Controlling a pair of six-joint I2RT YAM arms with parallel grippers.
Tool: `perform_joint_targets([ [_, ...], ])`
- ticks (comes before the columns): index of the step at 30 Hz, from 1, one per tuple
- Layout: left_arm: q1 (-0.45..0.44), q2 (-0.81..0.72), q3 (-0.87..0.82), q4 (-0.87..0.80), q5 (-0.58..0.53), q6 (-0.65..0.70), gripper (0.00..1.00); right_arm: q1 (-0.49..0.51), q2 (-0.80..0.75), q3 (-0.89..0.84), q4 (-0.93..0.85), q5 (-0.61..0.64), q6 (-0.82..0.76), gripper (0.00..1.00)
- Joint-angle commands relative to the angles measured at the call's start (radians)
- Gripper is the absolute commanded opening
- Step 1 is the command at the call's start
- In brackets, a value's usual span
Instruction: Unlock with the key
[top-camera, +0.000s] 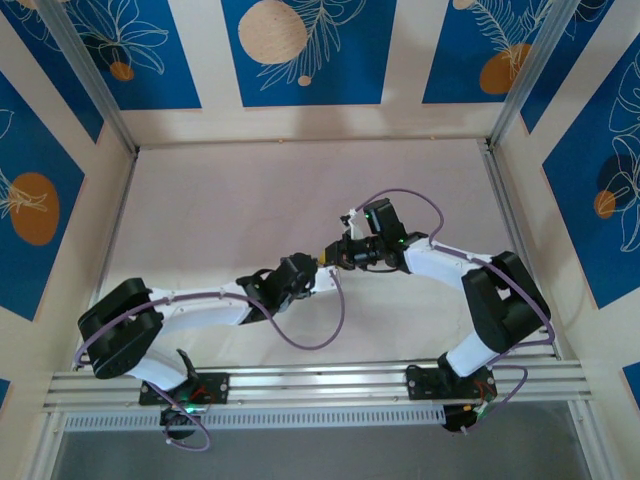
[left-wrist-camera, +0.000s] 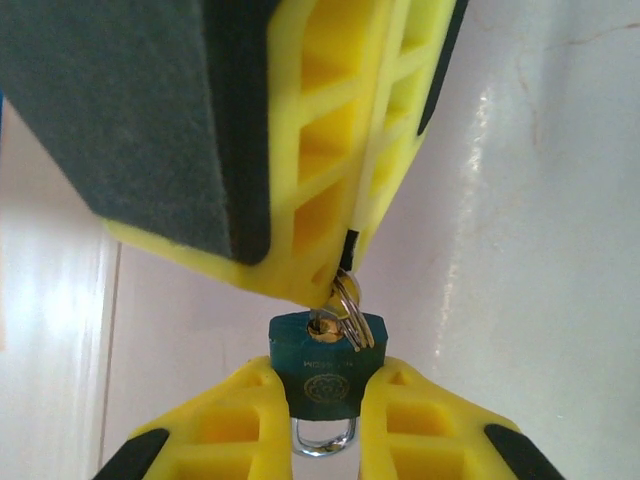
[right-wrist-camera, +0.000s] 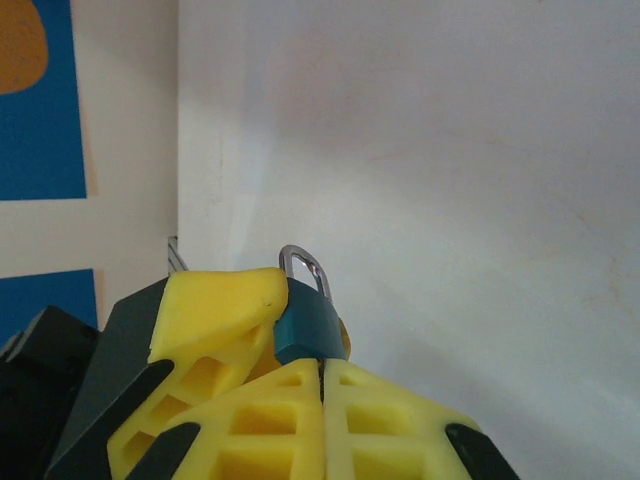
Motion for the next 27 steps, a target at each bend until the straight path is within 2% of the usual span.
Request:
perform_joint_targets([
  [1,-0.018,-0.024,0.075,-0.018,0.091,-0.082,0.15,0.013,-0.033,0.022,-0.119,0.025,-0.089,0.11],
  [4,-0.009,-0.028,0.092,-0.072,0.131,-0.122,0.15,0.003,-0.048,0.019,-0.128,0.026,-0.102,0.15],
  [10,0.013,0.003,0.124,-0.162,0.201,-0.191,0.15,-0.019,-0.057,0.01,-0.134,0.026,-0.116,0.16],
  [15,0.025,0.021,0.155,-0.223,0.251,-0.223,0.15,-0.036,-0.085,0.0,-0.13,0.016,-0.118,0.23],
  [27,0.052,0.019,0.181,-0.259,0.313,-0.263,0.15,-0.057,-0.129,-0.047,-0.106,-0.055,-0.142,0.36],
])
